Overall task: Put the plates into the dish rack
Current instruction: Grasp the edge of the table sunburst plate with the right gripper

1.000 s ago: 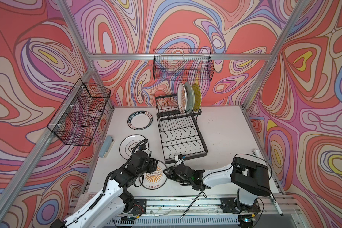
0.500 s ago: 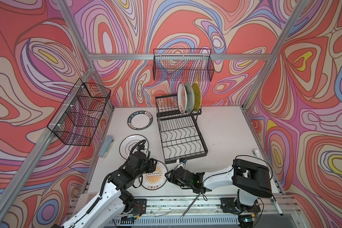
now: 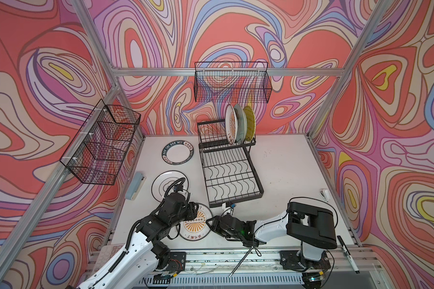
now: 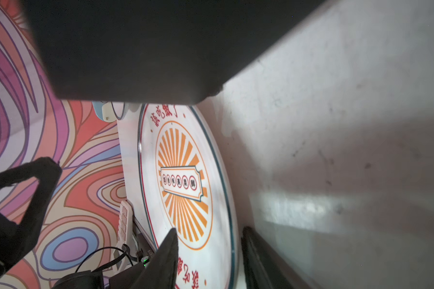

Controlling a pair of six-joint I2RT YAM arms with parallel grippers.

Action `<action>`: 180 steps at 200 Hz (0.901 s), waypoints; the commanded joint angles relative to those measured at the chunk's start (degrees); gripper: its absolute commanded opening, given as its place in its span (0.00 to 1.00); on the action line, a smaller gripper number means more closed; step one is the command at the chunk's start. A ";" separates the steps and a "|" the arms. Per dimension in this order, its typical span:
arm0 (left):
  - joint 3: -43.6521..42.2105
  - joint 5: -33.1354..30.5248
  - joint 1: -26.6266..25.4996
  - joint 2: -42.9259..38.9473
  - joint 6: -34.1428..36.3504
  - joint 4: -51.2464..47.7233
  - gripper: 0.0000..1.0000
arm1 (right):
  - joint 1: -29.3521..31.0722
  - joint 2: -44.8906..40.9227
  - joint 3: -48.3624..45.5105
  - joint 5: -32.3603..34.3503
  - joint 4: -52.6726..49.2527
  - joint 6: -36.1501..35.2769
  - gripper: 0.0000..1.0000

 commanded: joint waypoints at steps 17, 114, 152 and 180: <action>1.81 -0.09 -0.08 -0.62 0.29 -3.67 0.52 | 0.39 3.04 -1.32 1.43 -1.81 2.23 0.41; 1.78 0.48 -0.07 -0.70 -0.54 -3.00 0.52 | 0.51 4.41 -2.80 1.42 1.25 2.84 0.20; 1.80 0.30 -0.09 -1.67 -0.50 -3.92 0.52 | 0.52 4.80 -2.82 1.08 1.96 2.74 0.15; 1.79 -0.05 -0.12 -2.29 -0.49 -4.73 0.52 | 0.46 5.02 -2.78 1.00 2.44 2.66 0.11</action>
